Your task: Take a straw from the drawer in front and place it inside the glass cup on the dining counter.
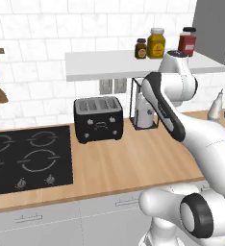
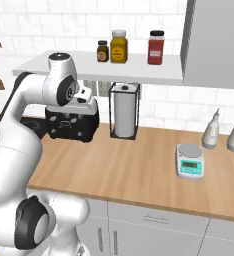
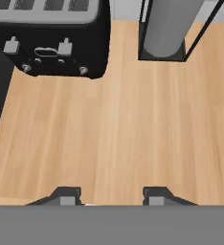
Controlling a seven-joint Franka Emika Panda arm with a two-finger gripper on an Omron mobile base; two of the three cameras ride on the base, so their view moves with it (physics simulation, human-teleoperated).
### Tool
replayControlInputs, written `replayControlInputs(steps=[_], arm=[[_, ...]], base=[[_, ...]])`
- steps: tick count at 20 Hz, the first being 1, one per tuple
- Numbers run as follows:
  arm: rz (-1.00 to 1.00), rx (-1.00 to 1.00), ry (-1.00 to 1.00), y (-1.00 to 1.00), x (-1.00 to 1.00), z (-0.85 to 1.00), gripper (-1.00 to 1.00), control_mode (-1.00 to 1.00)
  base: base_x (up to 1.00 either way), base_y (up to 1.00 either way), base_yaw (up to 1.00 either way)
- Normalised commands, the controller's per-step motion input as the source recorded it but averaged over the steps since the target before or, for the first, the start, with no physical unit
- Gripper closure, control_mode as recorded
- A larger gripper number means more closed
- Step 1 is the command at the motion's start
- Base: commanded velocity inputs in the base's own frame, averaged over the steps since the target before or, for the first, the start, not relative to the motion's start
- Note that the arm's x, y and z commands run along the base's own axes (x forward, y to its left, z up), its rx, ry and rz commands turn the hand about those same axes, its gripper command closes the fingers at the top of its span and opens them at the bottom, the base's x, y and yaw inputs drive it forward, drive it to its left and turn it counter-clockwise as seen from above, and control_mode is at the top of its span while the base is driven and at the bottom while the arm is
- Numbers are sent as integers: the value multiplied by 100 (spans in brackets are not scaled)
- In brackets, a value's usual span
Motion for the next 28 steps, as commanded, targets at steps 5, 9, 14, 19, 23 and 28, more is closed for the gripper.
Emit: replayControlInputs(steps=[5,9,14,19,23,28], arm=[[0,0,0,0,0,0,-100,100],[0,0,0,0,0,0,-100,100],[0,0,0,0,0,0,-100,100],[0,0,0,0,0,0,-100,100],[0,0,0,0,0,0,-100,100],[0,0,0,0,0,0,-100,100]], base=[[-15,1,0],[-95,11,0],[-73,-1,0],[1,-63,30],[22,-69,55],[23,-59,60]])
